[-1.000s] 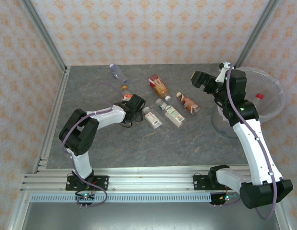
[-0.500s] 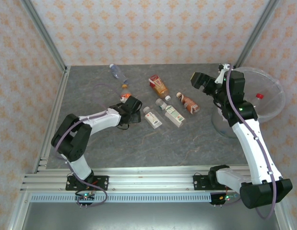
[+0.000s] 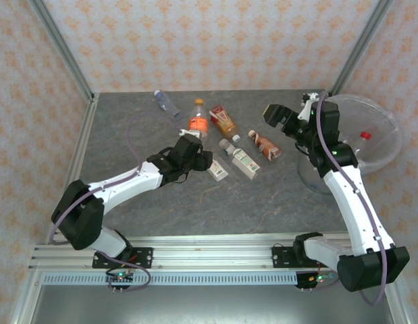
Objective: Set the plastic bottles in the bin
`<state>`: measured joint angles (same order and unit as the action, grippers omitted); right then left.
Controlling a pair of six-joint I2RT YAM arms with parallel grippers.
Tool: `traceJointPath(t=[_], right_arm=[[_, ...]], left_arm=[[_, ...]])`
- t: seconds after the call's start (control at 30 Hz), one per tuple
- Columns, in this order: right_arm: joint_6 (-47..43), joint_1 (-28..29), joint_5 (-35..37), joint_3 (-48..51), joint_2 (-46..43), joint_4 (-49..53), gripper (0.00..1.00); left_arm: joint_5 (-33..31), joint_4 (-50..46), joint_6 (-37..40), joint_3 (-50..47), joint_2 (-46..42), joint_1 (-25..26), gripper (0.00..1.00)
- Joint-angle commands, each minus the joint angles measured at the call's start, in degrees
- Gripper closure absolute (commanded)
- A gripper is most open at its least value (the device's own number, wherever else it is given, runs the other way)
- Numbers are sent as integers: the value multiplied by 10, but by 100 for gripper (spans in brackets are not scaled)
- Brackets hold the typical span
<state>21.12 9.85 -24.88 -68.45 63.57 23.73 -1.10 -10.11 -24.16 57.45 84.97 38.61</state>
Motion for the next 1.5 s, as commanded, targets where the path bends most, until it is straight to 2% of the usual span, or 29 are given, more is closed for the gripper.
traceJointPath(t=[0.0, 0.17, 0.37, 0.6, 0.9, 1.07, 1.17, 1.37, 1.47], right_arm=[[13, 13, -55, 9, 9, -30, 0], [24, 32, -77, -1, 29, -36, 0], [86, 35, -164, -13, 77, -73, 0], [143, 35, -188, -19, 96, -153, 1], [116, 35, -79, -61, 124, -88, 19], [112, 35, -105, -71, 138, -98, 29], [111, 35, -116, -67, 144, -109, 32], [116, 35, -161, -62, 159, -123, 33], [107, 35, -183, -52, 151, -132, 29]], left_arm=[[50, 49, 36, -2, -23, 13, 54], [123, 89, 46, -1, -43, 23, 54], [194, 112, 73, 4, -57, 39, 54], [249, 126, 91, 11, -58, 60, 55], [269, 135, 100, 17, -59, 72, 55], [275, 135, 105, 18, -61, 73, 55], [278, 137, 104, 18, -63, 74, 55], [270, 142, 106, 17, -64, 74, 55], [266, 146, 100, 14, -64, 74, 55]])
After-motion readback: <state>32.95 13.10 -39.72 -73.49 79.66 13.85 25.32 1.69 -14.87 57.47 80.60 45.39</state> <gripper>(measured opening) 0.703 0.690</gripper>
